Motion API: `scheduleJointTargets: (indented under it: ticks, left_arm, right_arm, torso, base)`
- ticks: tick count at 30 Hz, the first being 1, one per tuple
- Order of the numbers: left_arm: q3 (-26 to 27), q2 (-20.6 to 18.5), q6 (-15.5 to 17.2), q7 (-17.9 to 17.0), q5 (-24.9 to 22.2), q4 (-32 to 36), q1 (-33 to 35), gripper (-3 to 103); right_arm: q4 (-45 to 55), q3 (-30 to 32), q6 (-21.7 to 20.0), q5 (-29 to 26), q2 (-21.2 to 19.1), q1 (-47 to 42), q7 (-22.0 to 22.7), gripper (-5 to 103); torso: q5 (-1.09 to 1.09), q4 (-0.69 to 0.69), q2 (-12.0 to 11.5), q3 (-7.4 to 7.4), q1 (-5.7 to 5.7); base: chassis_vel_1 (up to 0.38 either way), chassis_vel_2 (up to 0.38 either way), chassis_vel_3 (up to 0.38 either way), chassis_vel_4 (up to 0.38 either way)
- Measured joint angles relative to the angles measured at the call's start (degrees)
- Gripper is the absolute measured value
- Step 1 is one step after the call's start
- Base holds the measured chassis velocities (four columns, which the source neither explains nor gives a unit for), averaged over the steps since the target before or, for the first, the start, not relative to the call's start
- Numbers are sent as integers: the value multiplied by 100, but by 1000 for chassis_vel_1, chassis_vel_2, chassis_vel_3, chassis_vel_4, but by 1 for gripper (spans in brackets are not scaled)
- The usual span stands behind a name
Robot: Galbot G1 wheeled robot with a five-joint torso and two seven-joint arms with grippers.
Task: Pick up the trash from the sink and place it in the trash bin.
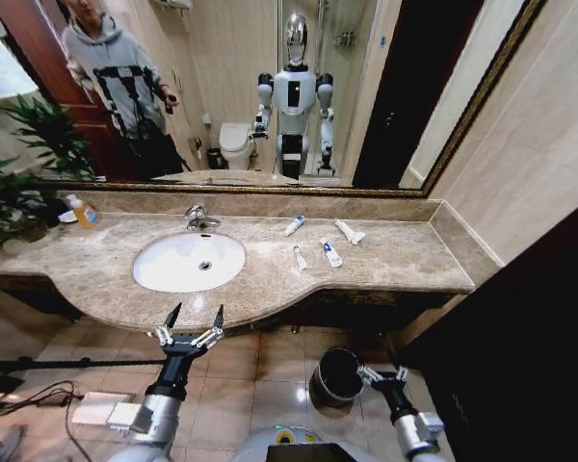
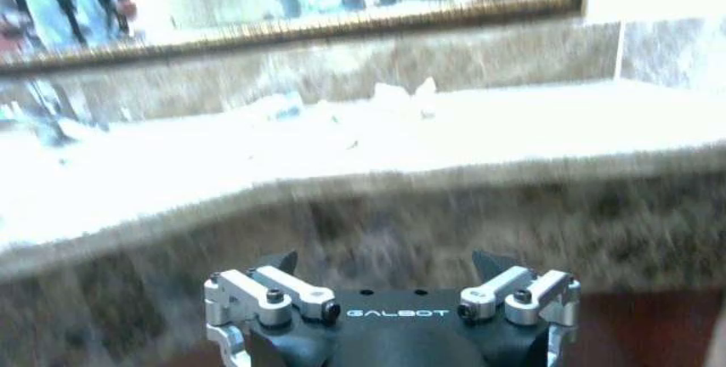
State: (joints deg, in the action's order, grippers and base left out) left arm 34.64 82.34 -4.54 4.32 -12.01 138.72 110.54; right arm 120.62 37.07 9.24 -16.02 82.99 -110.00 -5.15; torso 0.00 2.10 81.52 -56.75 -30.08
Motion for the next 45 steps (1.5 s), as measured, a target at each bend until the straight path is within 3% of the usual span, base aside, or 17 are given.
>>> scheduleJointTargets:
  ticks: [4,10,13,17,26,31,45]
  left_arm:
    - [0,0,0,0,0,0,0,100]
    - [0,0,0,0,0,0,0,100]
    - [0,0,0,0,0,0,0,100]
    - [0,0,0,0,-1,0,0,100]
    - [0,0,0,0,0,0,0,100]
    - [0,0,0,0,0,0,0,100]
    - [0,0,0,0,0,0,0,100]
  right_arm:
    - [847,-92,-319,98,91,49,-14,100]
    - [1130,-269,-846,218,-32,625,97,100]
    - [904,-395,-1413,1,-349,1502,213,100]
    - [339,-561,-1699,-208,-760,2341,251,100]
    - [-688,-922,-1957,-221,-1312,3496,426,100]
    - [-1035,-1091,-2034,-195,-1359,3865,570,102]
    - [-2234,-1853,-2275,-457,-1241,5050,843,95]
  torso:
    - [-2,0,0,0,0]
    - [0,-1,0,0,0]
    - [0,1,0,-1,0]
    - [0,1,-1,-1,-1]
    - [0,1,-1,-1,-1]
    - [1,1,-1,-1,-1]
    - [0,1,-1,-1,-1]
  base:
    - [0,0,0,0]
    - [0,0,0,0]
    - [0,0,0,0]
    - [0,0,0,0]
    - [0,0,0,0]
    - [0,0,0,0]
    - [0,0,0,0]
